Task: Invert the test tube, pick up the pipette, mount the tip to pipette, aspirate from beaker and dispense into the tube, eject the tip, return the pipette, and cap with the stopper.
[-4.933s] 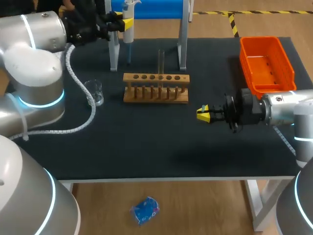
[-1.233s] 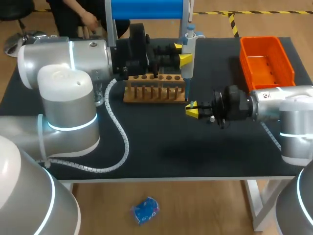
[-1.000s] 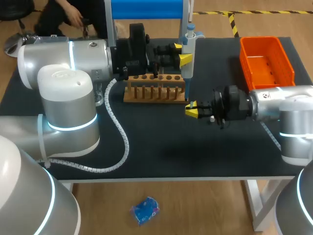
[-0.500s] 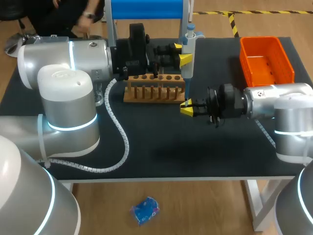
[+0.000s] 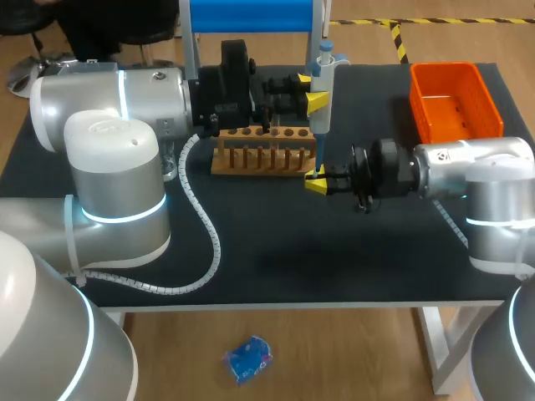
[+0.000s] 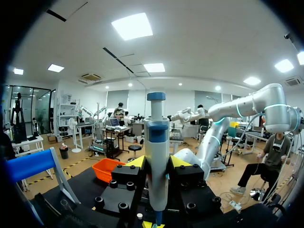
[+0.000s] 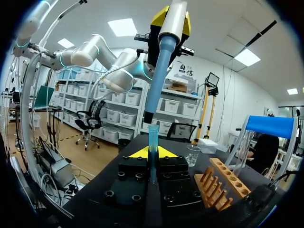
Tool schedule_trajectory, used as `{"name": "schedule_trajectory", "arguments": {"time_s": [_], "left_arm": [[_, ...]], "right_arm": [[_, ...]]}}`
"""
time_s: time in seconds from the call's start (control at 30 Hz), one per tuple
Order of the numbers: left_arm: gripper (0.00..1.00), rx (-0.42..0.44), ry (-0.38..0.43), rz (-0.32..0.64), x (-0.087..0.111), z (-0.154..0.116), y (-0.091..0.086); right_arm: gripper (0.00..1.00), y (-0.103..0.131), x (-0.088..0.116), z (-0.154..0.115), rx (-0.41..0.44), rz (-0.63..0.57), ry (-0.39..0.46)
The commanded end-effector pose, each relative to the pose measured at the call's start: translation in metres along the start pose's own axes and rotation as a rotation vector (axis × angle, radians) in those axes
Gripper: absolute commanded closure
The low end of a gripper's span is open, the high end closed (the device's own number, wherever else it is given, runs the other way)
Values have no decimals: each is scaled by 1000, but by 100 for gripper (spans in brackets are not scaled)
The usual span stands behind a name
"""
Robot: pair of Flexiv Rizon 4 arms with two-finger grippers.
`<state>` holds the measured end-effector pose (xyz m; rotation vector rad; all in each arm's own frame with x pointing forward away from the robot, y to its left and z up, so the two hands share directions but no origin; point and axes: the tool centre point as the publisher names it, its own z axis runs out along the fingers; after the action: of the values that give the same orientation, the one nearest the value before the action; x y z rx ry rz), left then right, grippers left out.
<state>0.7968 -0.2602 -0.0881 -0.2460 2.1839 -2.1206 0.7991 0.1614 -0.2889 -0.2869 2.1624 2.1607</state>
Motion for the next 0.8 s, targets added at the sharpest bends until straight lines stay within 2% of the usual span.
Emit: {"name": "schedule_trajectory", "arguments": {"time_s": [0.03,0.8], "left_arm": [[100,2,0,0,0,0,0],[100,2,0,0,0,0,0]], "right_arm": [[100,1,1,-1,-1,-3,-2],[100,4,4,-1,2,-15,5]]}}
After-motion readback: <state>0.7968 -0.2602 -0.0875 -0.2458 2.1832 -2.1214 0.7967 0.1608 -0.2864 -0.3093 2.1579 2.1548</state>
